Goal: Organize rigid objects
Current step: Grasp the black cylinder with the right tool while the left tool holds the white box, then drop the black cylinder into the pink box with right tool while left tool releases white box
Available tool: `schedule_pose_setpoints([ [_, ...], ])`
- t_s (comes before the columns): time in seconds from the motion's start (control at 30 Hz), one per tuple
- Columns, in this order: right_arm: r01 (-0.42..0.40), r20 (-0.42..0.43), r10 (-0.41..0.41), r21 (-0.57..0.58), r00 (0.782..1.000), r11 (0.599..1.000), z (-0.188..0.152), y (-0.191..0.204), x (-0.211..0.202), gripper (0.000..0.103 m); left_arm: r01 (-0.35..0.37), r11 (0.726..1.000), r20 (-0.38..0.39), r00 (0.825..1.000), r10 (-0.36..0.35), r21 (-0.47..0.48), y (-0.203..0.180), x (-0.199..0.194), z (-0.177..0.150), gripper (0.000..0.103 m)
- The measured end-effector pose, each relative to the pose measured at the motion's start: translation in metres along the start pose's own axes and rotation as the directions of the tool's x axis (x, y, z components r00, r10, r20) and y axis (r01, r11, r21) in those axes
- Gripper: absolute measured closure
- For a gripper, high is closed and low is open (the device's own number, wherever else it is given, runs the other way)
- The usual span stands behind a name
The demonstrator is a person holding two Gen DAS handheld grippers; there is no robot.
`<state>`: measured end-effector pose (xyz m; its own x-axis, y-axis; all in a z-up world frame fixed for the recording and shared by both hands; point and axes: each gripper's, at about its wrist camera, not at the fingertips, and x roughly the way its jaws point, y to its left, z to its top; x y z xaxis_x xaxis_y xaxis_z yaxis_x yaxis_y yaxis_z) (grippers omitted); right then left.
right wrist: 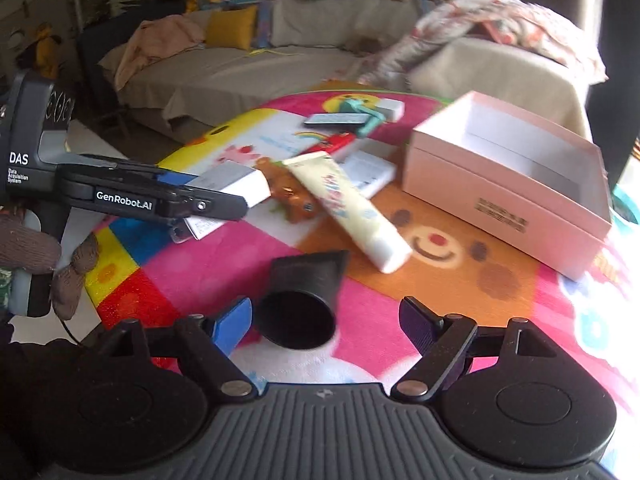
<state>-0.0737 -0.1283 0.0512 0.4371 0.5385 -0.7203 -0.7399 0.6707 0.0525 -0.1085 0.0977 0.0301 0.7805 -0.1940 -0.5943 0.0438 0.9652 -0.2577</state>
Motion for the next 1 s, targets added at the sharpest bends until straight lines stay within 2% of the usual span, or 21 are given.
schedule_pose_setpoints([
  [0.13, -0.008, -0.043, 0.008, 0.009, 0.999, 1.000, 0.007, 0.009, 0.029, 0.022, -0.018, 0.999, -0.036, 0.999, 0.019, 0.032, -0.004, -0.005, -0.005, 0.029],
  [0.2, 0.027, -0.052, -0.026, 0.006, 0.998, 1.000, 0.006, 0.010, 0.039, 0.038, -0.006, 0.997, -0.062, 0.998, 0.011, 0.075, -0.011, -0.008, -0.008, 0.029],
  [0.23, 0.040, -0.037, -0.041, -0.007, 0.999, 0.999, 0.005, 0.010, 0.037, 0.051, 0.008, 0.995, -0.078, 0.997, 0.000, 0.102, -0.016, -0.008, -0.009, 0.029],
  [0.27, 0.041, -0.033, -0.042, -0.016, 0.999, 0.999, 0.004, 0.009, 0.033, 0.054, 0.026, 0.991, -0.097, 0.995, -0.013, 0.129, -0.022, -0.009, -0.010, 0.029],
  [0.37, 0.050, -0.008, -0.050, -0.009, 0.999, 0.999, 0.001, -0.002, 0.012, 0.054, 0.109, 0.975, -0.165, 0.983, -0.077, 0.195, -0.043, -0.009, -0.015, 0.029],
  [0.43, 0.065, 0.006, -0.065, -0.001, 0.998, 0.998, -0.003, -0.011, -0.006, 0.054, 0.156, 0.962, -0.183, 0.976, -0.115, 0.226, -0.059, -0.009, -0.012, 0.029],
  [0.5, 0.082, 0.039, -0.083, 0.027, 0.996, 0.996, -0.006, -0.023, -0.029, 0.054, 0.189, 0.950, -0.166, 0.975, -0.151, 0.250, -0.073, -0.012, 0.001, 0.029],
  [0.57, 0.111, 0.088, -0.115, 0.053, 0.989, 0.992, -0.003, -0.035, -0.052, 0.054, 0.209, 0.939, -0.116, 0.976, -0.184, 0.273, -0.084, -0.015, 0.026, 0.029],
  [0.63, 0.167, 0.159, -0.176, 0.066, 0.972, 0.984, 0.006, -0.045, -0.073, 0.054, 0.208, 0.934, -0.031, 0.978, -0.208, 0.292, -0.097, -0.016, 0.061, 0.029],
  [0.73, 0.295, 0.269, -0.306, 0.079, 0.913, 0.952, 0.028, -0.057, -0.091, 0.054, 0.193, 0.926, 0.114, 0.964, -0.241, 0.325, -0.117, -0.010, 0.116, 0.029],
  [0.8, 0.354, 0.315, -0.366, 0.096, 0.876, 0.930, 0.045, -0.068, -0.090, 0.054, 0.171, 0.931, 0.183, 0.954, -0.239, 0.321, -0.128, 0.004, 0.152, 0.029],
  [0.9, 0.413, 0.333, -0.428, 0.119, 0.840, 0.903, 0.069, -0.087, -0.077, 0.054, 0.175, 0.939, 0.219, 0.944, -0.246, 0.297, -0.139, 0.032, 0.193, 0.029],
  [1.0, 0.430, 0.323, -0.449, 0.133, 0.833, 0.893, 0.088, -0.106, -0.060, 0.054, 0.175, 0.942, 0.220, 0.945, -0.242, 0.287, -0.146, 0.061, 0.214, 0.029],
])
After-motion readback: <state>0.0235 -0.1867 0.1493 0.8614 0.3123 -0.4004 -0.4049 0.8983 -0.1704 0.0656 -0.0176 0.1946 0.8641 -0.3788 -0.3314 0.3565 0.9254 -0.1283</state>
